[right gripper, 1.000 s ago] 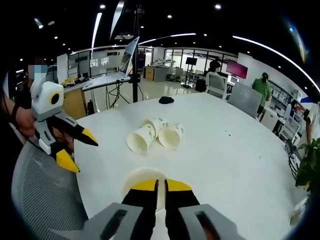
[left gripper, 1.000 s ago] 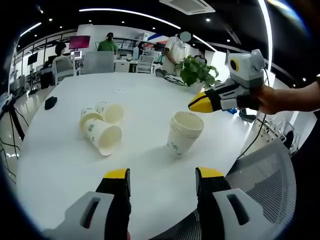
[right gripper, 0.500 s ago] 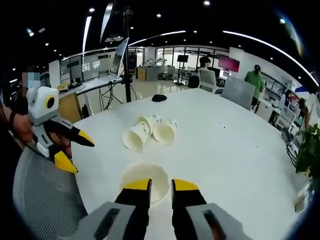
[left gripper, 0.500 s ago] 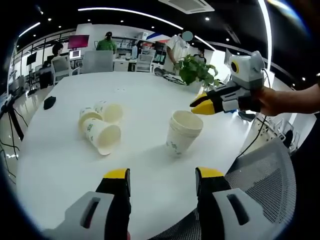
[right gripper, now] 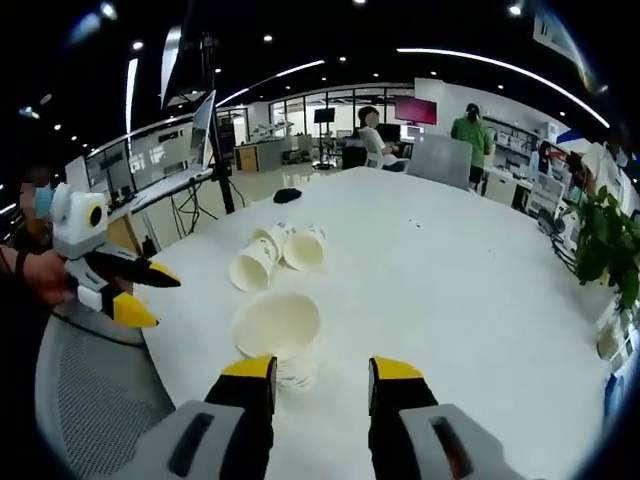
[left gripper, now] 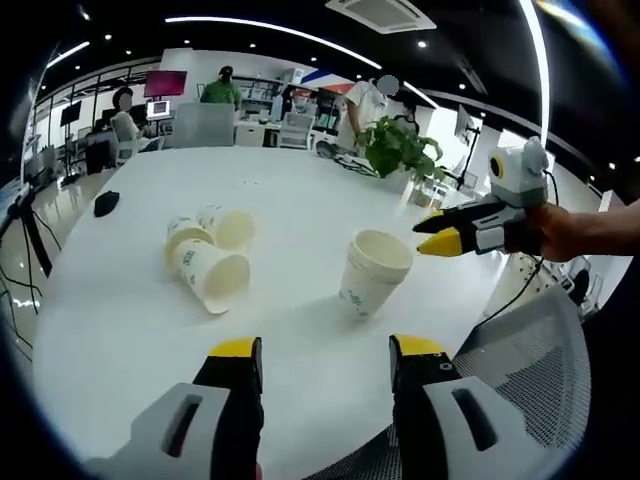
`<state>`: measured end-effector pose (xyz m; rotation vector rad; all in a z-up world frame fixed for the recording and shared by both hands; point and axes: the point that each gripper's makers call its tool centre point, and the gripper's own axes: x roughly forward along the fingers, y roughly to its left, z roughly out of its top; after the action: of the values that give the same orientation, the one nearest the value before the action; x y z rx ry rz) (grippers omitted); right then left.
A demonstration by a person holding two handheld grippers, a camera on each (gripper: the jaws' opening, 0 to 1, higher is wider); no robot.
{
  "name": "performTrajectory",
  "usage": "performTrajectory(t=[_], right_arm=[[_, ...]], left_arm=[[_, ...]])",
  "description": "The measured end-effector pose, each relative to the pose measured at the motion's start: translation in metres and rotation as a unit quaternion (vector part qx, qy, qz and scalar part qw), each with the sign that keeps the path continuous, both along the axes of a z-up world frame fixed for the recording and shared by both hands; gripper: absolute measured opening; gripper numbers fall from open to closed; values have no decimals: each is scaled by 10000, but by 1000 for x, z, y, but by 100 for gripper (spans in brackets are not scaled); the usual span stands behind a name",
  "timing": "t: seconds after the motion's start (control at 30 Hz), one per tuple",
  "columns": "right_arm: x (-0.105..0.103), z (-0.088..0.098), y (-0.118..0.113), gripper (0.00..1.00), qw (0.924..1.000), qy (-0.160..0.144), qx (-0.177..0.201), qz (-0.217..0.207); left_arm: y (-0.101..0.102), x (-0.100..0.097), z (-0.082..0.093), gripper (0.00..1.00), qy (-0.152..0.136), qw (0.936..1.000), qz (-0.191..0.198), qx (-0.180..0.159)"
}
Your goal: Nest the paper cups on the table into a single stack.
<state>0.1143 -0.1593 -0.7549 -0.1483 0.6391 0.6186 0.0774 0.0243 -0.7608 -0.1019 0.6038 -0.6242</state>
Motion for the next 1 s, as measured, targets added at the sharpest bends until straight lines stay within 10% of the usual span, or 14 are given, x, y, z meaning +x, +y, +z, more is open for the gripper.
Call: performTrajectory(t=[0.4, 1.0], right_arm=[[-38, -10, -17, 39, 9985, 174, 171, -483], [-59, -13, -18, 39, 9971, 215, 99, -725]], left_arm=[[13, 10, -7, 46, 8, 9990, 243, 363], [51, 99, -39, 37, -66, 9878, 789, 1338]])
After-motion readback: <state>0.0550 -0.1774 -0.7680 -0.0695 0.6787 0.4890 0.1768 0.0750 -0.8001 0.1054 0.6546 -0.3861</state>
